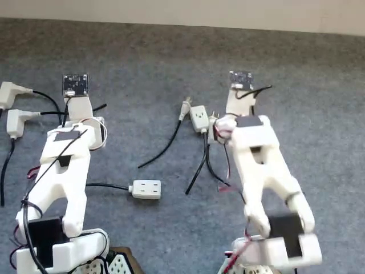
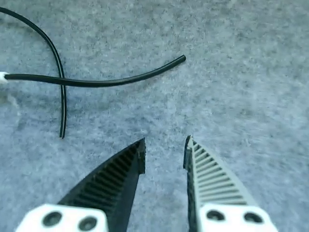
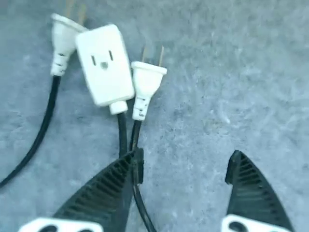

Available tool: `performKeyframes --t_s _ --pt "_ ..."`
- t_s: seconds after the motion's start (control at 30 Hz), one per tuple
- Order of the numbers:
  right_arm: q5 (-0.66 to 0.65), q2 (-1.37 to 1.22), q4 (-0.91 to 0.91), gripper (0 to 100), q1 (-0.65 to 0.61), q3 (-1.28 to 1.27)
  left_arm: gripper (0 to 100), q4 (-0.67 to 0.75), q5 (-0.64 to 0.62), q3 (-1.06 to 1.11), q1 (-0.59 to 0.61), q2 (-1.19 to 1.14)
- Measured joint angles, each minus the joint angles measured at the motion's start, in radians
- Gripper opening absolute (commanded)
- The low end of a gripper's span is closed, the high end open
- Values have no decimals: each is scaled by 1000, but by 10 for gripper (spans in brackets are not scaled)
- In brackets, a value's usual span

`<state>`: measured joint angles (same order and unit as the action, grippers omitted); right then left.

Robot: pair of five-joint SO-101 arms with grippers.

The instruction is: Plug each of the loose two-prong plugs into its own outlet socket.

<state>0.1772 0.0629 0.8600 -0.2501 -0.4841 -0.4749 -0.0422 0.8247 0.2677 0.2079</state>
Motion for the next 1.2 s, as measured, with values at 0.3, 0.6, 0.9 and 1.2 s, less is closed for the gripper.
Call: performKeyframes --t_s 0.3,0.6,0.9,1.2 --pt "66 -133 -103 270 25 69 147 11 0 25 -77 0" --pt "66 -152 -103 270 -86 72 147 11 0 25 -94 0" --pt "66 -336 -100 200 -87 164 147 11 0 25 -94 0" --pt "23 -347 -98 68 5 204 147 11 0 25 -94 0"
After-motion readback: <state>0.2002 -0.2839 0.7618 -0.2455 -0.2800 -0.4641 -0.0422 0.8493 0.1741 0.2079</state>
